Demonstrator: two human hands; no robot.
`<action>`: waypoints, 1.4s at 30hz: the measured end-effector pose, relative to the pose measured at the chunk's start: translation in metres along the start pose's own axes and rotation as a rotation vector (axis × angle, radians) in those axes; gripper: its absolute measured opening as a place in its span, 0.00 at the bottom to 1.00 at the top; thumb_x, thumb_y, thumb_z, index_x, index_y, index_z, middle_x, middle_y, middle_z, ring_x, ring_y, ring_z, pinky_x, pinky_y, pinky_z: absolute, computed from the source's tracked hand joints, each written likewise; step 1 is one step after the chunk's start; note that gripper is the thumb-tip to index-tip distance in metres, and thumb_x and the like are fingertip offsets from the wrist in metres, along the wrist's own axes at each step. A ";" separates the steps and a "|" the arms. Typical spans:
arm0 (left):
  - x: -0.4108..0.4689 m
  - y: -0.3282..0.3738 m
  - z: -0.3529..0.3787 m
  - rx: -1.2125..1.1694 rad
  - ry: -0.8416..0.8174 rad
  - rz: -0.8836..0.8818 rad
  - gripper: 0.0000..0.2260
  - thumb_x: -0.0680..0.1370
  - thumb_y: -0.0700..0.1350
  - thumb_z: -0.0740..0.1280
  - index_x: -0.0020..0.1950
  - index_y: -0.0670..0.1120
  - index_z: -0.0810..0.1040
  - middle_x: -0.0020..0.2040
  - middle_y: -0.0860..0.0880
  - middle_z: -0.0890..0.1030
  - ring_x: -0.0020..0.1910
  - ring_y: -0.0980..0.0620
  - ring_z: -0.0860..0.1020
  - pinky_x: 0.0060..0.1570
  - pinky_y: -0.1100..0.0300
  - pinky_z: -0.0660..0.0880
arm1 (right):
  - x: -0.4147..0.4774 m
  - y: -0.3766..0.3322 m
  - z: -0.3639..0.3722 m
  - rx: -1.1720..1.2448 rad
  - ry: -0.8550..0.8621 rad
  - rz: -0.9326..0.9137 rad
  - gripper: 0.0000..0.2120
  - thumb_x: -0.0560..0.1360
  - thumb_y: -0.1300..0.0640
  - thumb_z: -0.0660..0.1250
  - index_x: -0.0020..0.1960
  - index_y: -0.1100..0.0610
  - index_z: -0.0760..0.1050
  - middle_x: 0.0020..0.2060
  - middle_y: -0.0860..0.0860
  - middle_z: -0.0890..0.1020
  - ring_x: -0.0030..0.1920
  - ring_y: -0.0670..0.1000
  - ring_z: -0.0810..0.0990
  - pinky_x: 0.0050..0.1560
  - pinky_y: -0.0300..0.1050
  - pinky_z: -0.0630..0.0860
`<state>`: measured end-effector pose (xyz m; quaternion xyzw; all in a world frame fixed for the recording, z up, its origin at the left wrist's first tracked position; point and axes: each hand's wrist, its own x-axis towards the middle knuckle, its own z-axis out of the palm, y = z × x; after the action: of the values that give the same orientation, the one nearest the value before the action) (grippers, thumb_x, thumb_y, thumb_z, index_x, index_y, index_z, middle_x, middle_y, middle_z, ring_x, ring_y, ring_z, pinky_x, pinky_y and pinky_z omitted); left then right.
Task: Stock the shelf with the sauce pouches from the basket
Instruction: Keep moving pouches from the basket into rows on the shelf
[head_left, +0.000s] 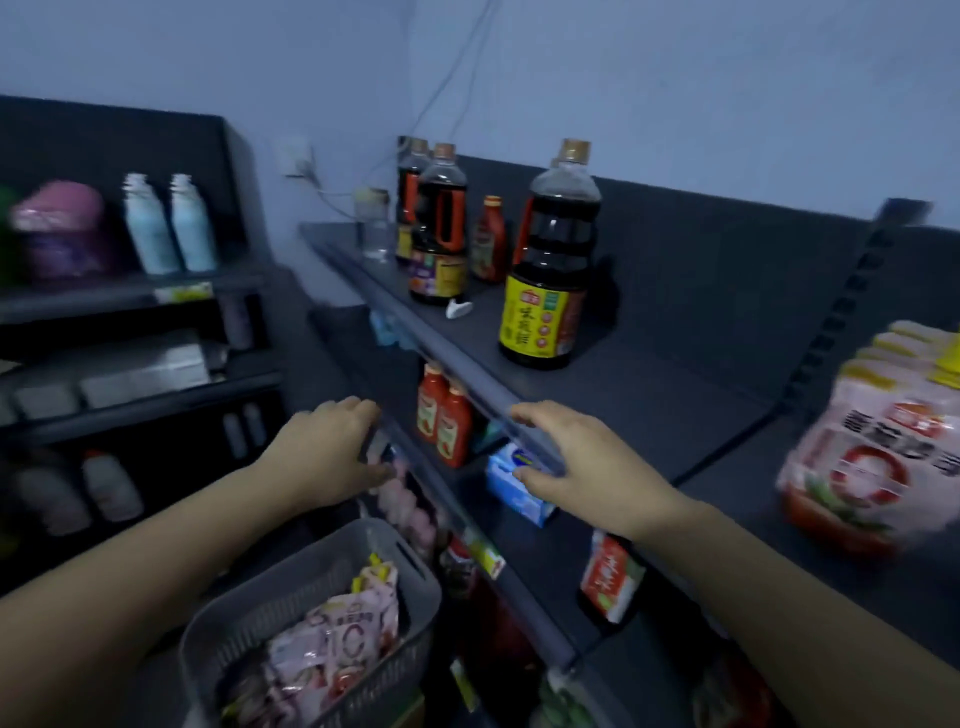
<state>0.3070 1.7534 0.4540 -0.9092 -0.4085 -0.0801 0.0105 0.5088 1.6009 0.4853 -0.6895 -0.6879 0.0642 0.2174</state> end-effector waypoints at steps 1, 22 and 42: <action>-0.003 -0.017 0.004 0.038 -0.046 -0.044 0.29 0.73 0.61 0.65 0.67 0.47 0.65 0.65 0.48 0.72 0.63 0.46 0.72 0.57 0.55 0.69 | 0.016 -0.005 0.012 -0.016 -0.028 -0.024 0.27 0.76 0.53 0.64 0.73 0.52 0.60 0.69 0.46 0.67 0.69 0.46 0.66 0.61 0.32 0.61; -0.044 -0.181 0.115 -0.137 -0.293 -0.545 0.17 0.80 0.46 0.57 0.68 0.41 0.67 0.66 0.43 0.72 0.63 0.44 0.73 0.57 0.56 0.70 | 0.231 -0.040 0.231 -0.102 -0.511 -0.150 0.29 0.74 0.51 0.64 0.73 0.53 0.61 0.67 0.52 0.69 0.67 0.60 0.67 0.69 0.52 0.62; -0.027 -0.178 0.329 -0.552 -0.633 -0.844 0.15 0.76 0.46 0.61 0.61 0.42 0.73 0.59 0.41 0.78 0.57 0.41 0.77 0.56 0.51 0.75 | 0.237 0.052 0.439 -0.093 -0.947 -0.069 0.23 0.73 0.59 0.65 0.67 0.59 0.69 0.63 0.58 0.75 0.63 0.56 0.73 0.60 0.43 0.69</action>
<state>0.2023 1.8796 0.1167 -0.6170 -0.6819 0.0946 -0.3812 0.3973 1.9272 0.1211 -0.5701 -0.7360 0.3332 -0.1491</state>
